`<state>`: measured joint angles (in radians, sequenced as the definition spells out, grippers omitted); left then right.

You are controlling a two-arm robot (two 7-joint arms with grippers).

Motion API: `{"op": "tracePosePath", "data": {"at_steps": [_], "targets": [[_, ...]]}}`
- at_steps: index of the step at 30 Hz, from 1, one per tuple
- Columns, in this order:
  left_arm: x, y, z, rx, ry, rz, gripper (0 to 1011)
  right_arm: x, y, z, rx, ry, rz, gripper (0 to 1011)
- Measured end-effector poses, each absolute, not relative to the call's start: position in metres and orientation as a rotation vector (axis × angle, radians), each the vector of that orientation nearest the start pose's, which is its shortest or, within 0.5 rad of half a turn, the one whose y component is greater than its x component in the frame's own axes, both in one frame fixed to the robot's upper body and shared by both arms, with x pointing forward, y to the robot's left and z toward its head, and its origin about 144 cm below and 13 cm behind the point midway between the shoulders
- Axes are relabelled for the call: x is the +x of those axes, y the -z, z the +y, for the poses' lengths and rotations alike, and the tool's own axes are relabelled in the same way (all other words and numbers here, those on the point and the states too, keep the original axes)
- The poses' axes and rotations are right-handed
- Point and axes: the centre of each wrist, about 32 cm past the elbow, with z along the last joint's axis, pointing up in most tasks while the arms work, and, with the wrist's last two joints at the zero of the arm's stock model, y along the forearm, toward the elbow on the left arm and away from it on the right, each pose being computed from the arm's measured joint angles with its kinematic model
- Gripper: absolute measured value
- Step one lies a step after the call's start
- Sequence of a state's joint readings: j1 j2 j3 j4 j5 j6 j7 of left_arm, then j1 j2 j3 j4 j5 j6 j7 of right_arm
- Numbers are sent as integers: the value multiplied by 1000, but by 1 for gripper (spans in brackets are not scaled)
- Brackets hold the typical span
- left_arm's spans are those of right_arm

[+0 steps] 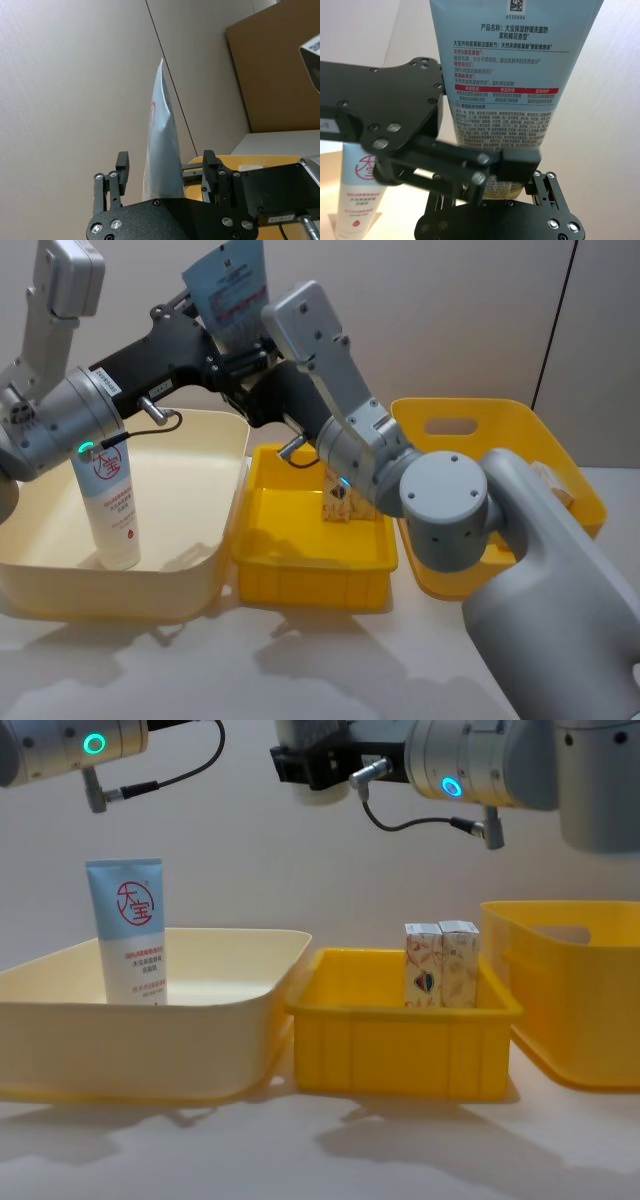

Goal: Bimanual collaborative sorting of washing and personal care products

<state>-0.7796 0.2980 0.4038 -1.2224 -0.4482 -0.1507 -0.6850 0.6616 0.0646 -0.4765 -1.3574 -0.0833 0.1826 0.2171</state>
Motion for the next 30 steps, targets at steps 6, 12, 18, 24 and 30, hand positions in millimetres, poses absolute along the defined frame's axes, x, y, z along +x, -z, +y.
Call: {"op": "tracePosePath", "data": {"at_steps": [6,12,18,24,30], "targets": [[629,-1339,232,-196,-612,-422,1000,590,-1323,-106,-114,992,-489,648],[629,-1339,232,-196,-612,-422,1001,593,-1328,-115,-112,1018,-528,648],[629,-1339,232,-196,-612,-422,1001,590,-1334,-139,-143,1057,-555,648],[629,-1339,232,-196,-612,-422,1000,584,-1334,-171,-200,1095,-561,648],[629,-1339,232,-196,-612,-422,1001,578,-1335,-199,-250,1141,-563,648]]}}
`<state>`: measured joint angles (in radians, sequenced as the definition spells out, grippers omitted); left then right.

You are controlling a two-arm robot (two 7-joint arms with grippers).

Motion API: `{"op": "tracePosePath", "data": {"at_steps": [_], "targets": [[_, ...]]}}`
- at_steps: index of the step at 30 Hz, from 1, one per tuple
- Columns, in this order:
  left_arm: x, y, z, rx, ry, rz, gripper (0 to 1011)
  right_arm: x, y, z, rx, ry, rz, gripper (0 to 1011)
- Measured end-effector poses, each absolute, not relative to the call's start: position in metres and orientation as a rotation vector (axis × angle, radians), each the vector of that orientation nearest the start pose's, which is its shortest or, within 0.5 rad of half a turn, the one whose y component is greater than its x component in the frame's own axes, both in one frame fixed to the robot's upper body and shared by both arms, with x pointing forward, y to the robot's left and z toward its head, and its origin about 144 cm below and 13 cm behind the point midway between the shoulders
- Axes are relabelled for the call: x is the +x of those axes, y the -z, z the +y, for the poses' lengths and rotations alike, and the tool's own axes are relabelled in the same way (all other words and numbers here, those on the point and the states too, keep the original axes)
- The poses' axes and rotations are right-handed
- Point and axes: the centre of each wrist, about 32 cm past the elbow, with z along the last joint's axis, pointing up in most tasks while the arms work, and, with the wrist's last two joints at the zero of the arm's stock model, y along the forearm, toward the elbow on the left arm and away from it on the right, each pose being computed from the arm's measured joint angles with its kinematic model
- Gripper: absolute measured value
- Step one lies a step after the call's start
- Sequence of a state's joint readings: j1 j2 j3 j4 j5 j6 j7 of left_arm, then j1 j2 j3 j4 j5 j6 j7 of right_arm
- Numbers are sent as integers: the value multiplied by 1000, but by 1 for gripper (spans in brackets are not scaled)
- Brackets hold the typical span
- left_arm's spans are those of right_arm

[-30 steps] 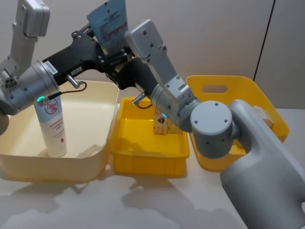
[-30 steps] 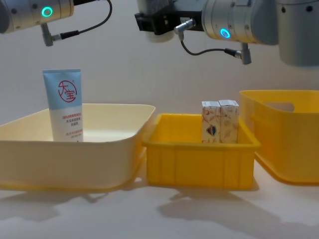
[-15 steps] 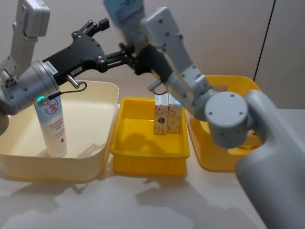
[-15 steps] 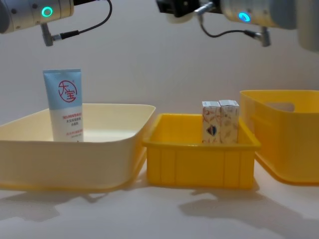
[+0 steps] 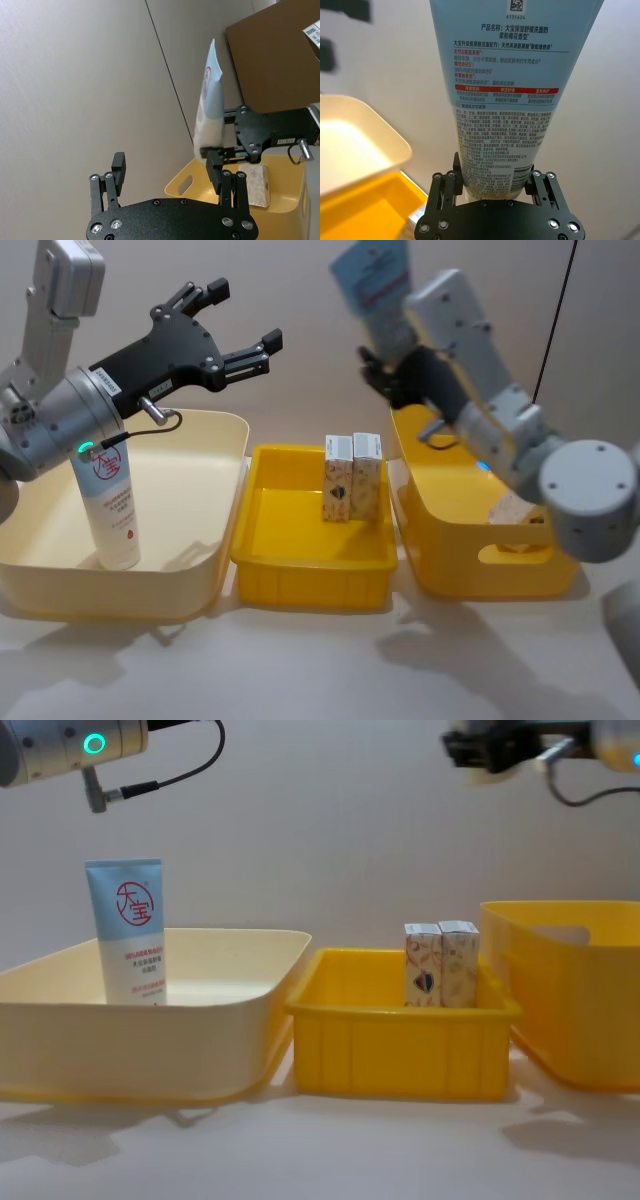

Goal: Bimanual collaborative sorting of washing and personal care products

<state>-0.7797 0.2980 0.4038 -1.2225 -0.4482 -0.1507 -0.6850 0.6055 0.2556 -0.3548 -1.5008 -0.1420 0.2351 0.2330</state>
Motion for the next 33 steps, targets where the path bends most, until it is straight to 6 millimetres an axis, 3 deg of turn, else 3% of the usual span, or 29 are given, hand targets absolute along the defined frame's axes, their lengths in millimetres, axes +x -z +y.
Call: {"op": "tracePosePath", "data": {"at_steps": [10,22,33], "targets": [[629,-1339,232,-196,-612,-422,1001,575,-1340,-244,-310,1262,-538,647],[629,-1339,232,-196,-612,-422,1000,600,-1358,-286,-345,1430,-379,648],[629,-1339,232,-196,-612,-422,1000,619,-1369,-307,-351,1505,-264,932]]}}
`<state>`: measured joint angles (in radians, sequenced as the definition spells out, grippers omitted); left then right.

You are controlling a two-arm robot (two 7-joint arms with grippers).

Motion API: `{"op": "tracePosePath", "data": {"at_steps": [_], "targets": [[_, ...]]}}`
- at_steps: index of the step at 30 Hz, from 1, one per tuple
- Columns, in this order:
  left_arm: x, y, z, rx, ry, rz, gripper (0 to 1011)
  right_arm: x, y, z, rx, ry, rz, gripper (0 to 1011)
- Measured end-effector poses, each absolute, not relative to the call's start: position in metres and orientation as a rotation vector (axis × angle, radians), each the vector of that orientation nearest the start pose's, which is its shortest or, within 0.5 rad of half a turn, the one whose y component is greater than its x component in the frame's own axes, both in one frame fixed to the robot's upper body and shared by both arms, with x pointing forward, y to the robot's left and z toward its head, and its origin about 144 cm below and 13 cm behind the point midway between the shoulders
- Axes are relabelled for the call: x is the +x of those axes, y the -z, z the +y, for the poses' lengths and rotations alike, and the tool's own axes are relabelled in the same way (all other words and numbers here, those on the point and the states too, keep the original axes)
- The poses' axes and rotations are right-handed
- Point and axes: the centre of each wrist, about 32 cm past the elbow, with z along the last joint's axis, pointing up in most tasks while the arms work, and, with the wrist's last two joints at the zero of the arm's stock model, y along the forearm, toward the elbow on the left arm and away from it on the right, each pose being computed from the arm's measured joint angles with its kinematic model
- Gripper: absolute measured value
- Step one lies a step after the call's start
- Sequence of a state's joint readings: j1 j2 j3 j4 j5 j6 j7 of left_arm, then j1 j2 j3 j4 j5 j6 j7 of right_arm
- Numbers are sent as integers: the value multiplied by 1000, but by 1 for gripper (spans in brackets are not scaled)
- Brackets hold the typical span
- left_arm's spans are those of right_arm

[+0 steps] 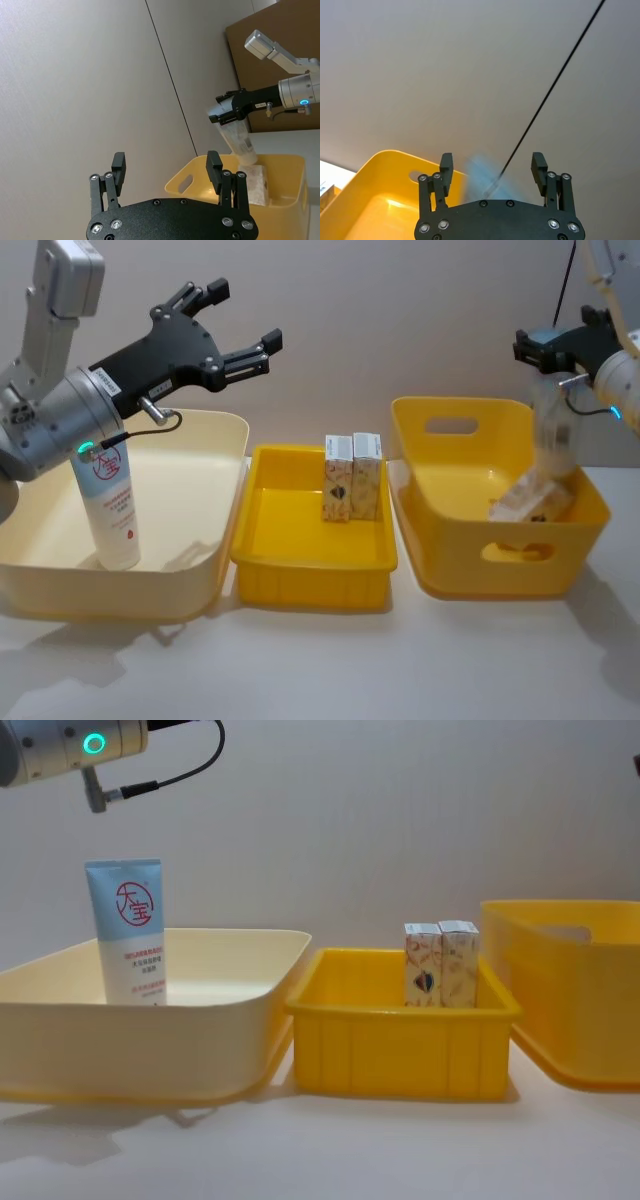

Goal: Bimanual collaborative sorting of washing and personal care products

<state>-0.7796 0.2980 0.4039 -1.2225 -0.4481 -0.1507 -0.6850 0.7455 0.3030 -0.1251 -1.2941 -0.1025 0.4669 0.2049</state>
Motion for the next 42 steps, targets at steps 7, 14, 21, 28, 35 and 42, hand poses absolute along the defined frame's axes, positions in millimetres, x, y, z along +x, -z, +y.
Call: {"op": "tracePosePath", "data": {"at_steps": [7,14,21,28,35,42], "targets": [[629,-1339,232,-196,-612,-422,1001,623,-1372,-312,-353,1524,-231,1001],[629,-1339,232,-196,-612,-422,1001,626,-1374,-316,-353,1535,-211,1001],[629,-1339,232,-196,-612,-422,1000,627,-1375,-318,-353,1541,-201,1001],[629,-1339,232,-196,-612,-422,1001,628,-1376,-319,-353,1544,-194,1001],[629,-1339,232,-196,-612,-422,1000,628,-1376,-319,-353,1545,-190,1001],[629,-1339,232,-196,-612,-422,1000,629,-1376,-319,-353,1546,-188,1001]]}}
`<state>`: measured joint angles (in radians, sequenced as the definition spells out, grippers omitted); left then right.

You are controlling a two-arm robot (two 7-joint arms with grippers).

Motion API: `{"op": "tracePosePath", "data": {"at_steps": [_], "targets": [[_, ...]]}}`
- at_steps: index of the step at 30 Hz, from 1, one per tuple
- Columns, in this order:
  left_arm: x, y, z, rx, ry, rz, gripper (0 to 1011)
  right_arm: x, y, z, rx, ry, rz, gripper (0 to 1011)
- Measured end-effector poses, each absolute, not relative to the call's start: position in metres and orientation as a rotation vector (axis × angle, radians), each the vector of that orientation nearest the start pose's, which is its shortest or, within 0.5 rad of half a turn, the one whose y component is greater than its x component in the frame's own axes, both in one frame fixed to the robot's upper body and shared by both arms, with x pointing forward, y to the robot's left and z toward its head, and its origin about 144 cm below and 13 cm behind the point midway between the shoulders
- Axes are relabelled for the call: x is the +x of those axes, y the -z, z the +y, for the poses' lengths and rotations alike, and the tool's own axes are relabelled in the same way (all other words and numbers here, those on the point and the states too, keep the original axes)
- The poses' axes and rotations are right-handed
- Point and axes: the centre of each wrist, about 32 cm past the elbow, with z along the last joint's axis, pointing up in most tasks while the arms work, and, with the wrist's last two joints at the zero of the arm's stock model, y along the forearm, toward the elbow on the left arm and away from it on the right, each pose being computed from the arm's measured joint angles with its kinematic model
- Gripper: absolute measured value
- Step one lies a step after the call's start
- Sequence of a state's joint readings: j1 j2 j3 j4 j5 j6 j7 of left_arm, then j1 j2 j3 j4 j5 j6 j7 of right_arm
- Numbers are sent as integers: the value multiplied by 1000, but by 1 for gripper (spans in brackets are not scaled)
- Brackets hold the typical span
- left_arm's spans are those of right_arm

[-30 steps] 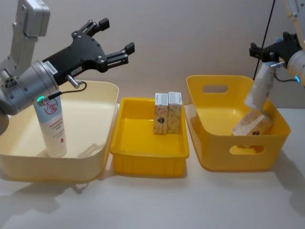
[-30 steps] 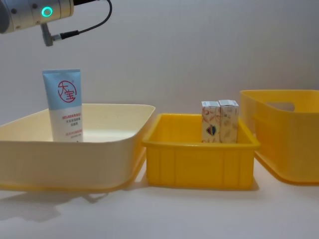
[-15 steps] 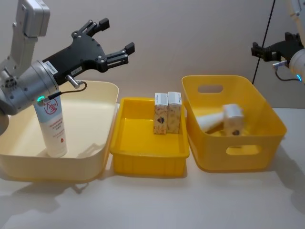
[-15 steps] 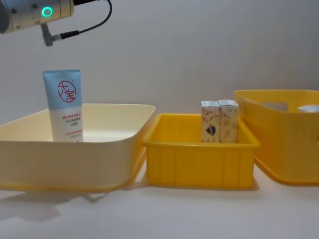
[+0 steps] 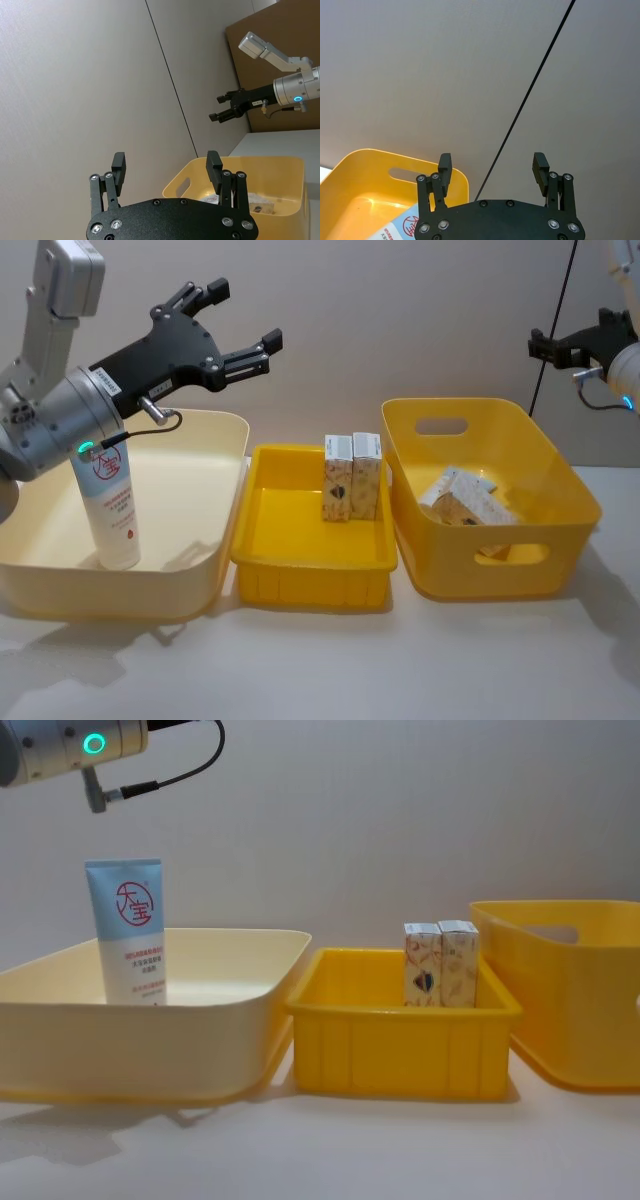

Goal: Bimanual collaborative sorting of washing and personal care products

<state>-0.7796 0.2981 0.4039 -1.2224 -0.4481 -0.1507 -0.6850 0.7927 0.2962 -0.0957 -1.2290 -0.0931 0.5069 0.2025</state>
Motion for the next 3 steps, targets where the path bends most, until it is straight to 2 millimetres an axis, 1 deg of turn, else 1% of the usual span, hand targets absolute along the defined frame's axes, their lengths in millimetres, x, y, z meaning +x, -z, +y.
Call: {"op": "tracePosePath", "data": {"at_steps": [3], "targets": [[629,-1339,232,-196,-612,-422,1001,629,-1376,-319,-353,1546,-187,1001]]}}
